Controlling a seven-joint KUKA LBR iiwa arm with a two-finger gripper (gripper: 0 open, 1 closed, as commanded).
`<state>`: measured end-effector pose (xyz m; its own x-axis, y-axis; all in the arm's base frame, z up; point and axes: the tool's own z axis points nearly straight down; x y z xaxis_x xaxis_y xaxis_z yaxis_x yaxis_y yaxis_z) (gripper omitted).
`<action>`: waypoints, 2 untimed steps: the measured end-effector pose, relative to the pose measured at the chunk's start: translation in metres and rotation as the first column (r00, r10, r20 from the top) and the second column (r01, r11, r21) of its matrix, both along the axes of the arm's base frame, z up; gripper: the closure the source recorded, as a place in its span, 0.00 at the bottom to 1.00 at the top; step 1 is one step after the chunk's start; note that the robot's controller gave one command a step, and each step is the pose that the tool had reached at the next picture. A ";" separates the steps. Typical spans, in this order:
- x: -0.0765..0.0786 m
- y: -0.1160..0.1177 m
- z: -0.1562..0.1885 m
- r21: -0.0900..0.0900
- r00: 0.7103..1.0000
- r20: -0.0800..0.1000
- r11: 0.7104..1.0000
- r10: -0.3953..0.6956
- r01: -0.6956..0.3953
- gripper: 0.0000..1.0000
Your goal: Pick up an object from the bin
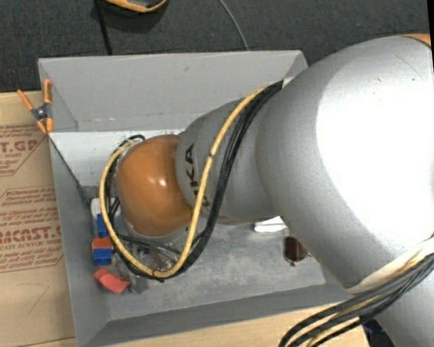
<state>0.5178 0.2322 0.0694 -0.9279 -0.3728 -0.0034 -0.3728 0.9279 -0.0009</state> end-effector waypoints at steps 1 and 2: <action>-0.003 0.003 0.000 0.000 1.000 -0.001 1.000 0.007 -0.007 1.00; -0.001 0.009 0.012 0.000 1.000 0.000 1.000 0.031 -0.031 1.00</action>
Offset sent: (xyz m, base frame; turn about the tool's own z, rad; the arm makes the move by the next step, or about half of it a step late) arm -0.0010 0.0118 0.0168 -0.0396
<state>0.5163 0.2414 0.0814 -0.9159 -0.4014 -0.0034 -0.4014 0.9159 -0.0007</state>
